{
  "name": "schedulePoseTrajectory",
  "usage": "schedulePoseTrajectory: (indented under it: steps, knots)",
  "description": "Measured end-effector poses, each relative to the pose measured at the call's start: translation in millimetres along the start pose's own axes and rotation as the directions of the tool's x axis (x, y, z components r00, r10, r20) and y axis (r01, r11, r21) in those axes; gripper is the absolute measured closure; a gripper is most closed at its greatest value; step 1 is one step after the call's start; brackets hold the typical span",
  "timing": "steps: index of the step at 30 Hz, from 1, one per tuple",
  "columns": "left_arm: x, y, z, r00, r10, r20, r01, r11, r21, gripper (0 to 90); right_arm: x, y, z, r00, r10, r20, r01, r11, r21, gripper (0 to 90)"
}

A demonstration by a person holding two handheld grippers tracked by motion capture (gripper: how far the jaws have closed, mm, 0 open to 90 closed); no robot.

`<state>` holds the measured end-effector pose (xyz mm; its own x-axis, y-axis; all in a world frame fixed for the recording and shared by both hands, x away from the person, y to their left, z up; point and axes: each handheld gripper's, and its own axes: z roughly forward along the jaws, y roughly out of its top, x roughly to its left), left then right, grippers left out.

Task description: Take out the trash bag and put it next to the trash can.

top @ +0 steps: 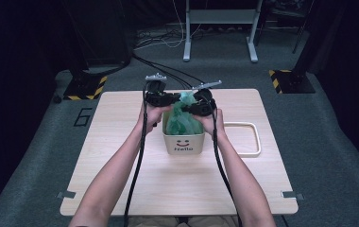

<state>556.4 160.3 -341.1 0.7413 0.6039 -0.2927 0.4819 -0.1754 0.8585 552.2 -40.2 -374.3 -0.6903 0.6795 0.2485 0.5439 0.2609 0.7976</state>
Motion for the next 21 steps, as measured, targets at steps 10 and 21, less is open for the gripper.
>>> schedulePoseTrajectory:
  steps: [10, 21]
  knots:
    - [-6.9, 4.8, -34.8, 0.9986, 0.043, -0.032, -0.043, 0.9991, -0.006, 33.1, -2.7, 13.0, -21.0, 0.9983, 0.056, 0.013, -0.056, 0.996, -0.063, 88.0]
    - [-1.4, -24.1, -32.0, 0.9982, 0.044, -0.042, -0.041, 0.9977, 0.055, 18.6, 12.4, 26.2, -31.8, 0.9927, 0.075, 0.094, -0.065, 0.992, -0.105, 88.0]
